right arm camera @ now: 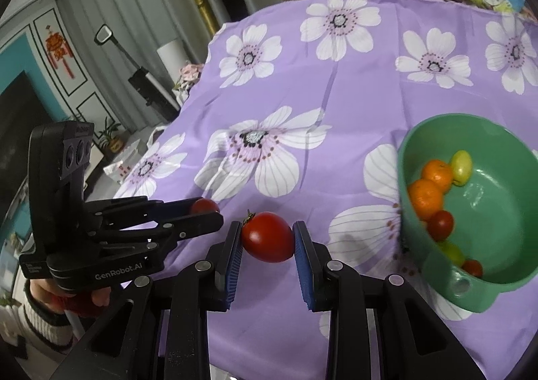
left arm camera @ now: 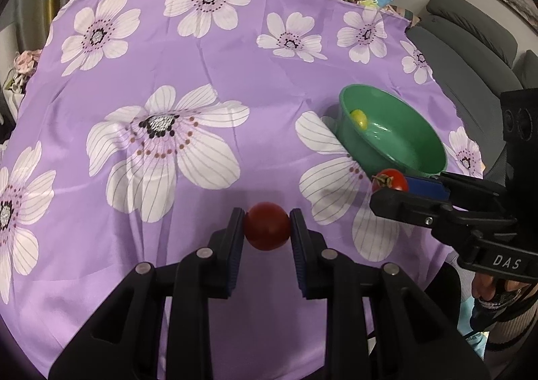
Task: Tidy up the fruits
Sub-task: 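Carry both held cherry tomatoes into the green bowl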
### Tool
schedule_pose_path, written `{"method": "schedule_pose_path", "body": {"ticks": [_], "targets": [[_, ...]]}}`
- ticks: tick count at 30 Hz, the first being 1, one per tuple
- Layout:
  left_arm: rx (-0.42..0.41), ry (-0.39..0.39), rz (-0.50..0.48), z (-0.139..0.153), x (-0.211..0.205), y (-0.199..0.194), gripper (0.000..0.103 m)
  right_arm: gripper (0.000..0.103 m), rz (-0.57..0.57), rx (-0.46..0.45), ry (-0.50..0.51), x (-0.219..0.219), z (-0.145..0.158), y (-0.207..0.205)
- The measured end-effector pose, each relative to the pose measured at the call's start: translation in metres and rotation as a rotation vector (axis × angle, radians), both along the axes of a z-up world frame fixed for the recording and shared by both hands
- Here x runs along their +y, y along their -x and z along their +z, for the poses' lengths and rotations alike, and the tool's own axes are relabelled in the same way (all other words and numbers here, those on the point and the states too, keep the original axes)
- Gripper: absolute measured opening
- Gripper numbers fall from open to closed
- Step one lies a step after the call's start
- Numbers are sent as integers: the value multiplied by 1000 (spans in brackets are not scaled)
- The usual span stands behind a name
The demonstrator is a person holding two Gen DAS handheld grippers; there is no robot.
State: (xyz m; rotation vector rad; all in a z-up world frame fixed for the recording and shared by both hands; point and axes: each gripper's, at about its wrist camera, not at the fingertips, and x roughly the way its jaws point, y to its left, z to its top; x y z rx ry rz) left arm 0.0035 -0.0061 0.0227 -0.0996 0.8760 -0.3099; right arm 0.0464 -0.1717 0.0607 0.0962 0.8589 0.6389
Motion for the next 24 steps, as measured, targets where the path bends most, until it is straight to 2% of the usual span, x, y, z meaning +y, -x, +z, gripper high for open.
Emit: {"method": "schedule_pose_path", "body": {"ticks": [10, 24], "targets": [[-27, -21, -35, 10, -30, -15, 27, 32, -49, -8, -38, -24, -1, -1], [-70, -36, -134, 25, -81, -36, 27, 32, -184, -42, -82, -75, 4, -1]]}}
